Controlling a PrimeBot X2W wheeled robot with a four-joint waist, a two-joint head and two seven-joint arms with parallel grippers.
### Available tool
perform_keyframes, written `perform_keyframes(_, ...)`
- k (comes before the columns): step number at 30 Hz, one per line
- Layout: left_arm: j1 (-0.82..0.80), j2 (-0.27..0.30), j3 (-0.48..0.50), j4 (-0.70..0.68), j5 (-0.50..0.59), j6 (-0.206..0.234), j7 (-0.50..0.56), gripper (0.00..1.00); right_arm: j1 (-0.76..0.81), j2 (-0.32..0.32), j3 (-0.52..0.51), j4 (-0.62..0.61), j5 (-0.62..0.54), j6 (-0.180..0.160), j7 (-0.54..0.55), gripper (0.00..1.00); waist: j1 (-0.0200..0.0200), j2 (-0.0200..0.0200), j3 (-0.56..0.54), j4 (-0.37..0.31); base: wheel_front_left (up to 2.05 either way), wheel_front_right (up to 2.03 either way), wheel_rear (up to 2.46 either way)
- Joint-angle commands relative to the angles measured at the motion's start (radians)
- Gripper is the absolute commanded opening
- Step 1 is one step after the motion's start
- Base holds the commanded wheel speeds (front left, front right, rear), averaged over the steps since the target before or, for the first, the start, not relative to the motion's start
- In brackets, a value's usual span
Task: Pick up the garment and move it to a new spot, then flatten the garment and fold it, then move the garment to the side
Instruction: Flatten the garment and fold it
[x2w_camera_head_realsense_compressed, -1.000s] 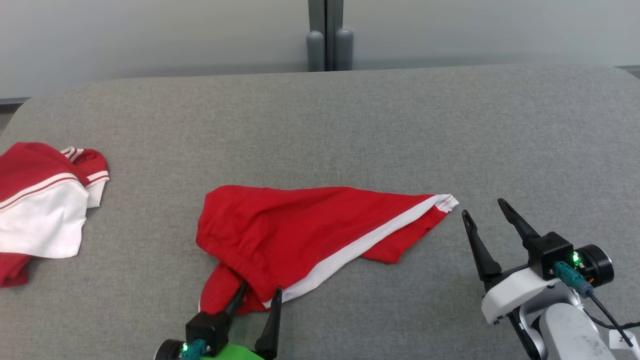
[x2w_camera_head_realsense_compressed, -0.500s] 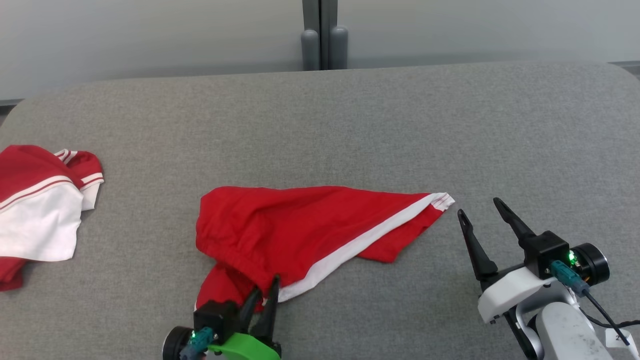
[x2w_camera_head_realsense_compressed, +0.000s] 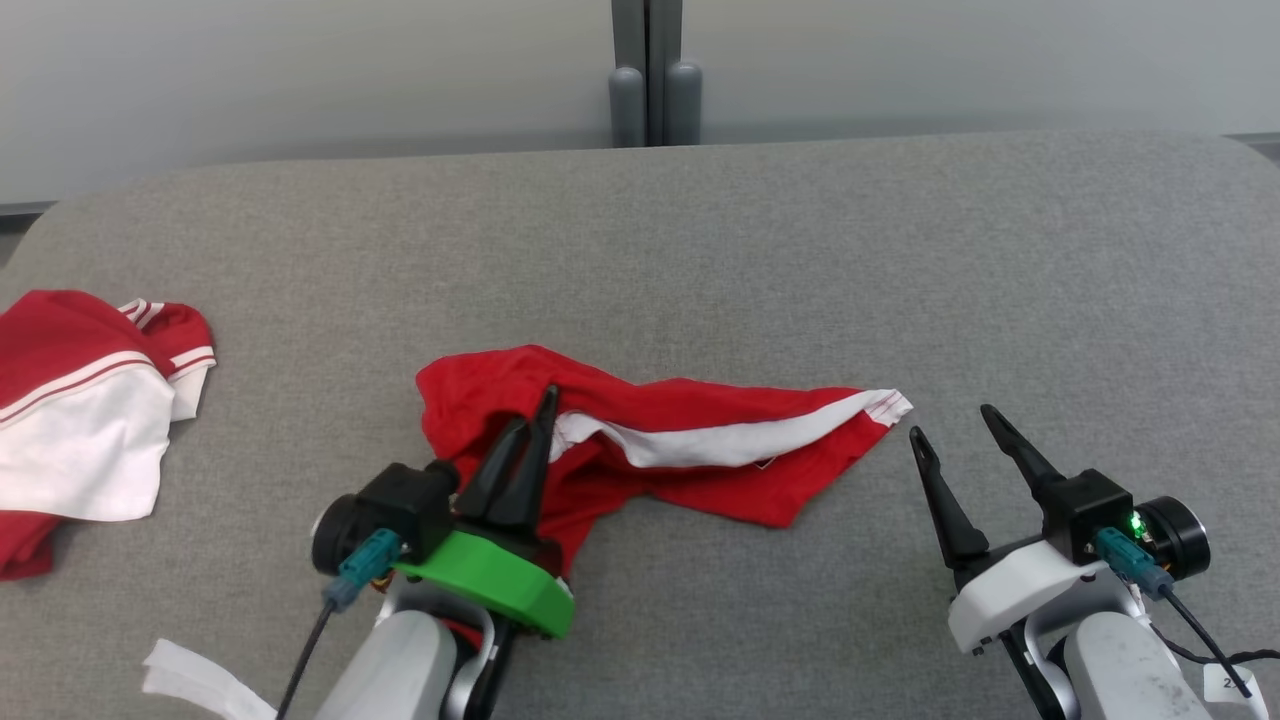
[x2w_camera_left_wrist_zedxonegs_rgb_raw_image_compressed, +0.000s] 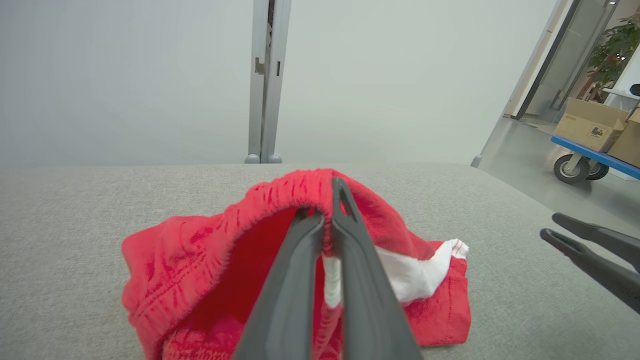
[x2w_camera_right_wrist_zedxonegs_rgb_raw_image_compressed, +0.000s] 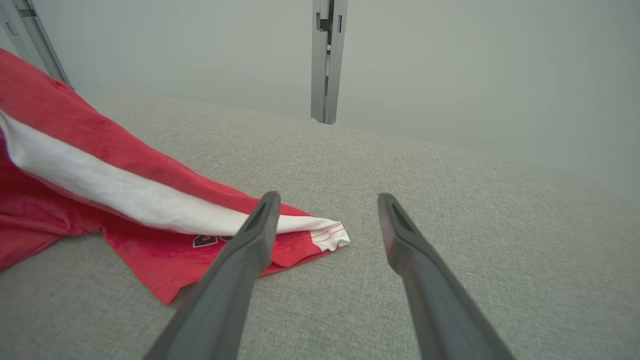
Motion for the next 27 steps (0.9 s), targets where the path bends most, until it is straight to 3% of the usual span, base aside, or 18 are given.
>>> perform_keyframes(1,-0.017,0.020,0.019,0.027,-0.012,-0.003,0.001,0.00,0.001,0.003,-0.003,-0.003,0.000,-0.001,-0.002,1.00,0.0000,-0.0001,0.006,-0.005,0.00,0.00,0.00)
perform_keyframes(6,-0.036,0.073,0.063,0.154,-0.028,-0.003,0.001,0.00,-0.009,0.016,-0.006,-0.008,-0.007,-0.001,-0.002,1.00,0.0000,-0.0001,0.021,-0.021,0.00,0.00,0.00)
perform_keyframes(10,-0.030,0.091,0.126,0.239,-0.038,-0.003,0.001,0.83,-0.009,0.026,-0.011,-0.008,-0.013,-0.001,-0.002,1.00,0.0000,-0.0001,0.025,-0.036,0.00,0.00,0.00)
perform_keyframes(12,-0.022,0.091,0.155,0.259,-0.025,-0.003,0.001,0.91,-0.009,0.031,-0.018,-0.014,-0.018,-0.001,-0.002,1.00,0.0000,-0.0001,0.021,-0.043,0.00,0.00,0.00)
perform_keyframes(13,-0.017,0.087,0.169,0.267,-0.023,-0.003,0.001,1.00,-0.006,0.033,-0.019,-0.015,-0.018,-0.001,-0.002,1.00,0.0000,-0.0001,0.019,-0.046,0.00,0.00,0.00)
perform_keyframes(27,0.176,-0.001,0.379,0.123,0.114,-0.003,0.001,1.00,0.078,0.049,-0.019,-0.043,-0.006,-0.001,-0.002,1.00,0.0000,-0.0001,-0.063,-0.096,0.00,0.00,0.00)
